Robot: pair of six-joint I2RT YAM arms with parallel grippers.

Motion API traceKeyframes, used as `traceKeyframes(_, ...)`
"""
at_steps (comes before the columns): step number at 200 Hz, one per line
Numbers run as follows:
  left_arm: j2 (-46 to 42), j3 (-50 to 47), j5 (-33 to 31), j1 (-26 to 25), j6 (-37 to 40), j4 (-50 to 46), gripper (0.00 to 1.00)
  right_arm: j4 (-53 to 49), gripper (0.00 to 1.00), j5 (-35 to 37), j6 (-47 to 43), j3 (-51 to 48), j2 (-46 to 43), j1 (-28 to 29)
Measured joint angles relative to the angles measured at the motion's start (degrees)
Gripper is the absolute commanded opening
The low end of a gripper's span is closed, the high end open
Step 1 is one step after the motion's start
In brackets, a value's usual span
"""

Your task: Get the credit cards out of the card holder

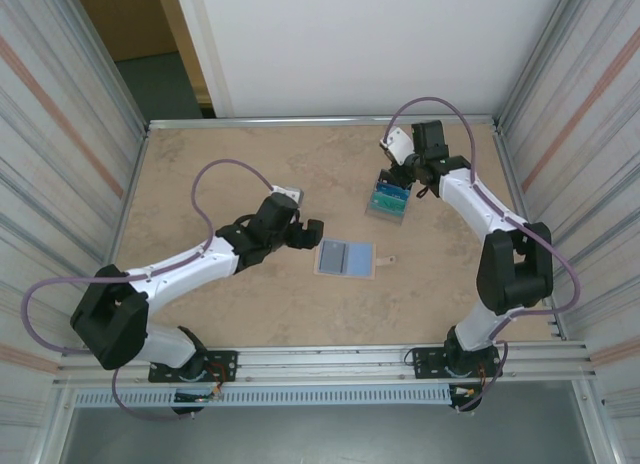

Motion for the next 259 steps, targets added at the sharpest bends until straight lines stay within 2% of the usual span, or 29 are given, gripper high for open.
traceKeyframes(84,-0.02,-0.81,0.02,1.36,-0.26,1.4,0.99,-7.17,0.0,-0.94,-7.45,4.13,6.12,-0.59)
traceKeyframes(259,-0.02,-1.75,0.11,3.61,-2.4,2.05,0.99,-11.32,0.0,0.31,-9.18,8.07,12.04,-1.2)
